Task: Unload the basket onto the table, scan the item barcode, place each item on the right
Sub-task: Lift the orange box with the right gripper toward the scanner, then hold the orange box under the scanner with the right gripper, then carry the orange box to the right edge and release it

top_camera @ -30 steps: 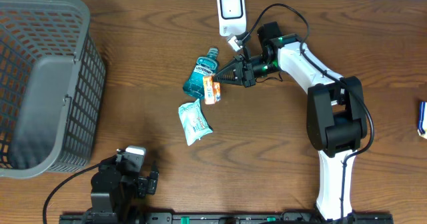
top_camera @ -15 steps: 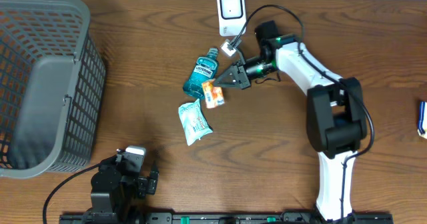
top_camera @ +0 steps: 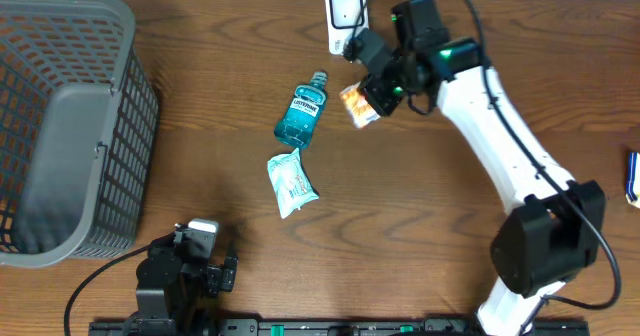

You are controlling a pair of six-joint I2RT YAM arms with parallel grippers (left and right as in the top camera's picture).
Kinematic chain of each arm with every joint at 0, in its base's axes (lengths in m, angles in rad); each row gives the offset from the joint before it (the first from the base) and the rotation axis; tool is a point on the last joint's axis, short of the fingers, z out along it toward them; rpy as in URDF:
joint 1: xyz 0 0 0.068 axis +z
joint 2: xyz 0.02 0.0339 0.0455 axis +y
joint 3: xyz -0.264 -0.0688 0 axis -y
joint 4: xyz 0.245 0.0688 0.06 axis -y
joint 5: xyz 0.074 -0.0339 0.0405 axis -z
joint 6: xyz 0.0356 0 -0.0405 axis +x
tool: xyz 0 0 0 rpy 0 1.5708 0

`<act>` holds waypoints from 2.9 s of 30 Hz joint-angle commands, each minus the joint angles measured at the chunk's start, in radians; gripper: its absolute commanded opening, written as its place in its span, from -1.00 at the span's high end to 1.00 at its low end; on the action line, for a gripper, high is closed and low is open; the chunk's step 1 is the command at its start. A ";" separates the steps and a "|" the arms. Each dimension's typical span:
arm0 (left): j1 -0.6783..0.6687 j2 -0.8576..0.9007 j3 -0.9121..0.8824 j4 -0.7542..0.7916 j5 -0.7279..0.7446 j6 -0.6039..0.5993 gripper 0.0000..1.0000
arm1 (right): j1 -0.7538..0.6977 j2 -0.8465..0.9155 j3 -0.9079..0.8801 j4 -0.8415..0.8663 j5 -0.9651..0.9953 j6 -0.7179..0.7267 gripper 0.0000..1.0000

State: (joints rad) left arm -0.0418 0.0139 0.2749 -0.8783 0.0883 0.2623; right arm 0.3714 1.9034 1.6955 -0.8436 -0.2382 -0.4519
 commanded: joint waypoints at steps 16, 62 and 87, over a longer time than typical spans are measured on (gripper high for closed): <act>0.003 -0.003 -0.012 -0.033 0.006 -0.002 -0.96 | 0.036 0.079 -0.002 0.507 0.560 -0.084 0.98; 0.003 -0.003 -0.012 -0.033 0.006 -0.002 -0.96 | 0.139 0.623 0.196 1.259 0.760 -0.817 0.98; 0.003 -0.003 -0.012 -0.033 0.006 -0.002 -0.95 | -0.008 0.194 0.195 0.544 0.943 -0.436 0.98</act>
State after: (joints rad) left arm -0.0418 0.0139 0.2749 -0.8783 0.0883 0.2626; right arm 0.4141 2.1429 1.8809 -0.2310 0.6758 -1.0557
